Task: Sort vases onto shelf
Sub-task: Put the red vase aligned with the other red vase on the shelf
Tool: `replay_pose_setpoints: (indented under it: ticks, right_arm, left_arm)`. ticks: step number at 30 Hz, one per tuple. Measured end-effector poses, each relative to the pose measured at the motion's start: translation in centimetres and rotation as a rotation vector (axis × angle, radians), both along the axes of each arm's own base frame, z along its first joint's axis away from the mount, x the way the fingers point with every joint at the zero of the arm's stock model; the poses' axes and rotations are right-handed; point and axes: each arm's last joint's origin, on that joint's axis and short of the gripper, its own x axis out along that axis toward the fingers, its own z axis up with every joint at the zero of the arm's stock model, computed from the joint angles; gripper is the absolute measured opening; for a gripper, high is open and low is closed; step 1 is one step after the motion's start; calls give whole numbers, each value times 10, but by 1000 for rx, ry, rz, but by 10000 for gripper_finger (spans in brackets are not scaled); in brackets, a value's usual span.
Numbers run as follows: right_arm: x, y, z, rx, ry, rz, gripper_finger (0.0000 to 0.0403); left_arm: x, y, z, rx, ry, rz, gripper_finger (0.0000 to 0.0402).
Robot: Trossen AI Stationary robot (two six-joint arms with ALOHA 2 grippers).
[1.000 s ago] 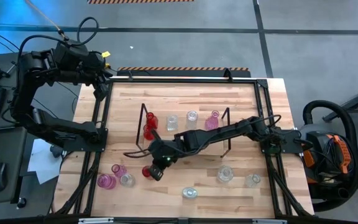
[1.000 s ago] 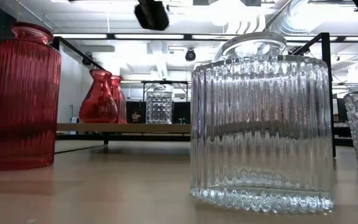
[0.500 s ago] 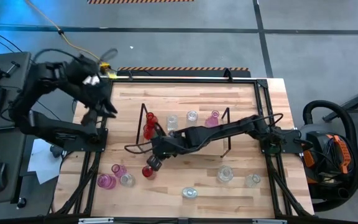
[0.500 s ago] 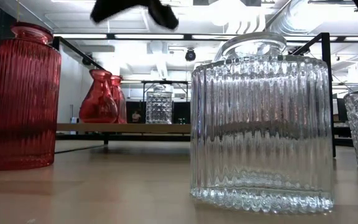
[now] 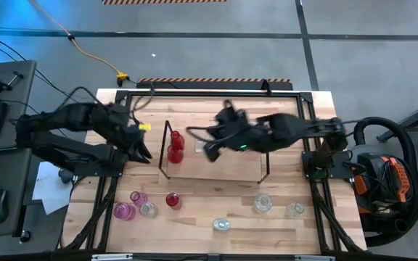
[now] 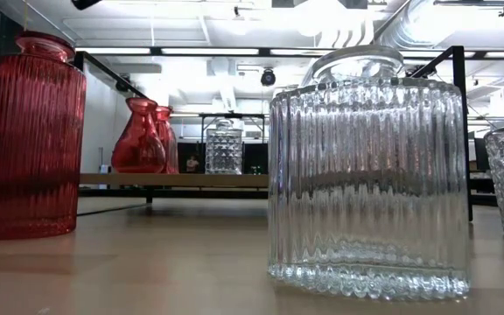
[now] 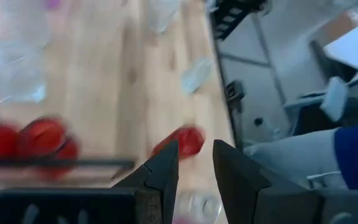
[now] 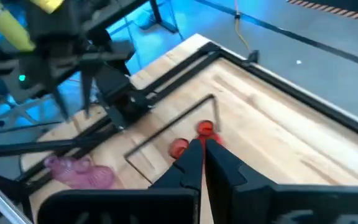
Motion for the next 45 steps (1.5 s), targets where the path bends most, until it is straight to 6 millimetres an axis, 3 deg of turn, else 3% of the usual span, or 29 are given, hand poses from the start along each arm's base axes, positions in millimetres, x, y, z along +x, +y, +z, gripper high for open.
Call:
replay_pose_setpoints:
  ticks: [6, 11, 18, 24, 28, 34, 40, 45]
  right_arm:
    - [-61, -25, 28, -75, 117, 0, 0]
    - [-95, -38, 34, -90, 252, 69, 0]
    - [-127, -37, 42, -137, 311, 112, 0]
    - [-140, -30, 47, -139, 285, 161, 0]
    - [-145, -24, 49, -119, 271, 201, 0]
    - [-147, -17, 49, -120, 267, 228, 0]
    - [-147, -17, 49, -129, 271, 233, 0]
    - [-147, -17, 49, -134, 274, 241, 0]
  left_arm:
    - [27, -29, -20, -38, -49, 58, 90]
    - [45, -56, -33, -85, 11, 116, 90]
    - [68, -96, -53, -163, 116, 109, 90]
    - [85, -122, -84, -108, 243, 19, 90]
    - [97, -138, -94, -167, 250, -197, 90]
    - [108, -146, -92, -296, 229, -205, 90]
    - [103, -148, -85, -281, 175, -161, 91]
    - [102, -152, -82, -339, 185, -173, 117]
